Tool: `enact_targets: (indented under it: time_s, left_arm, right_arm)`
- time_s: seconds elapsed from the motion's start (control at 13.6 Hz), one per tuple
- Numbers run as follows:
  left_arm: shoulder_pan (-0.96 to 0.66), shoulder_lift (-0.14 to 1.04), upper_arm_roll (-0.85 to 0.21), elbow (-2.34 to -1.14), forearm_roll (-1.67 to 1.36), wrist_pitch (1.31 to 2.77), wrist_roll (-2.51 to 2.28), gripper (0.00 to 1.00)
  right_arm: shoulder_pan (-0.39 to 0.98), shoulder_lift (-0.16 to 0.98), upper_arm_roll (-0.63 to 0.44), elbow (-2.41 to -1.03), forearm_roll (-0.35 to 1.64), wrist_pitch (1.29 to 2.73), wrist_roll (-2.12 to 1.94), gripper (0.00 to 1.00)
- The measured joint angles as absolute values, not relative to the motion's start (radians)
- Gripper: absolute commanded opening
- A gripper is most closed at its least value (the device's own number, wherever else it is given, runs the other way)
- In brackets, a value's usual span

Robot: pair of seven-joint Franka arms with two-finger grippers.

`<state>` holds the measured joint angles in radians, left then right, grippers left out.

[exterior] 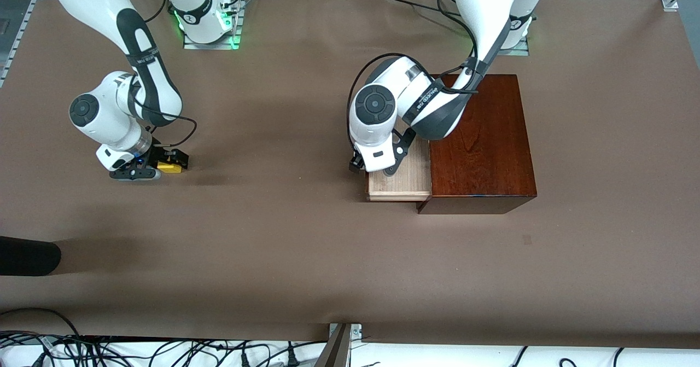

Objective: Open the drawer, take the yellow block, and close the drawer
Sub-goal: 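Lower the cube to the table and open the right gripper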

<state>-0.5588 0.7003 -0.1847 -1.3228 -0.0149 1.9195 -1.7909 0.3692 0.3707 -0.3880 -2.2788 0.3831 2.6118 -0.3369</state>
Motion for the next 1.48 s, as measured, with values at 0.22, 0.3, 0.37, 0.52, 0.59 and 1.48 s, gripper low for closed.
enact_targets:
  time_s: [0.22, 0.3, 0.37, 0.52, 0.59, 1.48]
  left_arm:
    - [-0.558, 0.698, -0.2, -1.318, -0.015, 1.92, -1.796, 1.0]
    - [-0.558, 0.696, -0.214, -1.313, -0.015, 1.92, -1.805, 1.0]
    - [-0.559, 0.693, -0.23, -1.31, -0.015, 1.92, -1.82, 1.0]
    - [-0.561, 0.687, -0.258, -1.309, -0.015, 1.92, -1.843, 1.0]
    - [-0.563, 0.685, -0.266, -1.309, -0.015, 1.919, -1.849, 1.0]
    - [-0.576, 0.707, -0.289, -1.37, 0.041, 1.907, -1.893, 1.0]
  right_arm:
    - [0.369, 0.326, -0.396, -2.257, 0.366, 2.511, -0.346, 1.0]
    - [0.369, 0.317, -0.403, -2.246, 0.349, 2.484, -0.347, 1.0]
    - [0.369, 0.312, -0.408, -2.233, 0.333, 2.458, -0.347, 1.0]
    - [0.369, 0.306, -0.415, -2.193, 0.308, 2.398, -0.348, 1.0]
    - [0.369, 0.305, -0.418, -2.167, 0.293, 2.366, -0.348, 1.0]
    - [0.431, 0.297, -0.418, -1.757, 0.173, 1.925, -0.241, 1.0]
